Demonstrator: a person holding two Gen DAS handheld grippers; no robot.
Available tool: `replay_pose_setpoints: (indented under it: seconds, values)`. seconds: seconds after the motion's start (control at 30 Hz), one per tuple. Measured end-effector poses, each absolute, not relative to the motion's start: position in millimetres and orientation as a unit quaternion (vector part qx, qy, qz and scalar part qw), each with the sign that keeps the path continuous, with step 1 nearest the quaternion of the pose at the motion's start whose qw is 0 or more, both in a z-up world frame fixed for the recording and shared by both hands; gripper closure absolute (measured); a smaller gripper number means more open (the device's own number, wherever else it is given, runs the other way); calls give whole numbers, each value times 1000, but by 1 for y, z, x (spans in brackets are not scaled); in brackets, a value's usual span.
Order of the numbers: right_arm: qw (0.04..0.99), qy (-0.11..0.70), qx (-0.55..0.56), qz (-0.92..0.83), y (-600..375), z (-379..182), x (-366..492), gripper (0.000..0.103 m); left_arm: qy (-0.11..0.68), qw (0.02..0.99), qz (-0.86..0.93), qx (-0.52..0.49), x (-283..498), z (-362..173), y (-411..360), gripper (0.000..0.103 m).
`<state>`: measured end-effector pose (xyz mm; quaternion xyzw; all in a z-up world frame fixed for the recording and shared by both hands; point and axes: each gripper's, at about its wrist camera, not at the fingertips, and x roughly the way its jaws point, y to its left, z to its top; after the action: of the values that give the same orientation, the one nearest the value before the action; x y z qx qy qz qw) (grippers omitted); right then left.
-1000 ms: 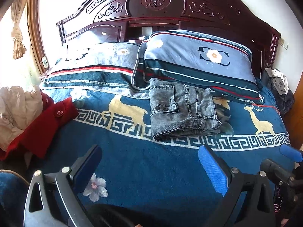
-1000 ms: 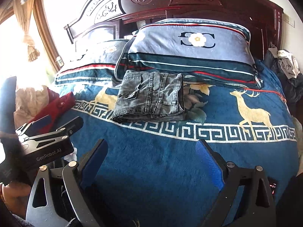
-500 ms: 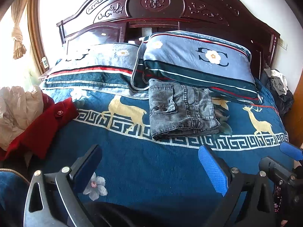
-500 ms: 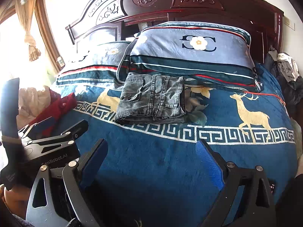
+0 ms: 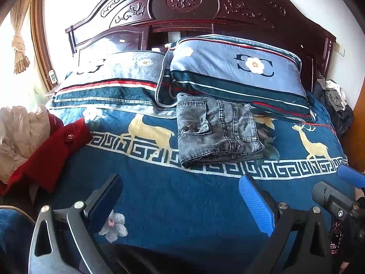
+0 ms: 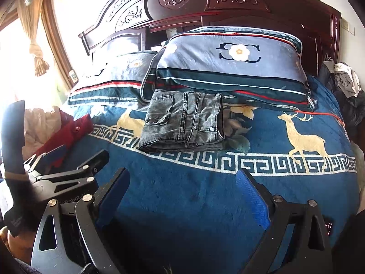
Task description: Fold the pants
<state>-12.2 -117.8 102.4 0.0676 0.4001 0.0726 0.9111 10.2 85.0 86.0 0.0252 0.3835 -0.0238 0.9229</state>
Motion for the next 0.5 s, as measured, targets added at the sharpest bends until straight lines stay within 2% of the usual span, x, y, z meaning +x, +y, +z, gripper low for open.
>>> replay_pose_setpoints:
  seconds: [0.5]
  values:
    - [909, 403, 83, 62, -134, 97, 9, 9, 389, 921, -15, 29, 32, 84, 81, 0]
